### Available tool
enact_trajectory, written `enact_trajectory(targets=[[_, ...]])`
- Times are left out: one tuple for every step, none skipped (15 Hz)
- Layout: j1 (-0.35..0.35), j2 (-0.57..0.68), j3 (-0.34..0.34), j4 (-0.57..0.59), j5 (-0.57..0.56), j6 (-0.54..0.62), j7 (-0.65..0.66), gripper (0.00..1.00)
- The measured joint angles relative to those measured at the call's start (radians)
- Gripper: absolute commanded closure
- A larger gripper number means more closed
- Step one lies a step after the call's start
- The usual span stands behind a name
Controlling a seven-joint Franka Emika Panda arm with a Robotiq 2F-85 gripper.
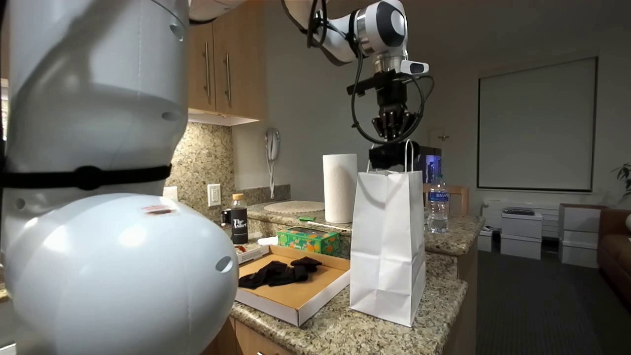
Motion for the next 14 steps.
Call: enact_trajectory(targets=[[-0.001,0.001,-0.003,0.000,0.001,0.000,0.000,0.43],[-0.001,0.000,-0.005,0.002,0.001,0.000,0.000,0.37],[-0.001,-0.001,-0.006,0.005,0.001,0.000,0.000,0.30],[-0.001,-0.006,-0.006,0.010,0.001,0.000,0.000,0.24],[0.000,-0.013,-0.006,0.016,0.002,0.000,0.000,0.18],[0.002,-0.025,-0.004,0.021,0.003,0.001,0.000,0.11],[0.005,-0.043,0.001,0.025,0.003,0.002,0.000,0.05],[0.012,-0.064,0.009,0.028,0.003,0.002,0.000,0.00],[0.023,-0.089,0.022,0.028,0.003,0.002,-0.002,0.00],[0.038,-0.112,0.038,0.028,0.002,0.002,-0.006,0.00],[0.057,-0.132,0.059,0.026,0.002,0.001,-0.012,0.00],[0.079,-0.149,0.085,0.020,0.001,0.001,-0.018,0.00],[0.102,-0.159,0.112,0.011,0.000,0.001,-0.021,0.00],[0.127,-0.164,0.141,-0.004,0.000,0.002,-0.024,0.00]])
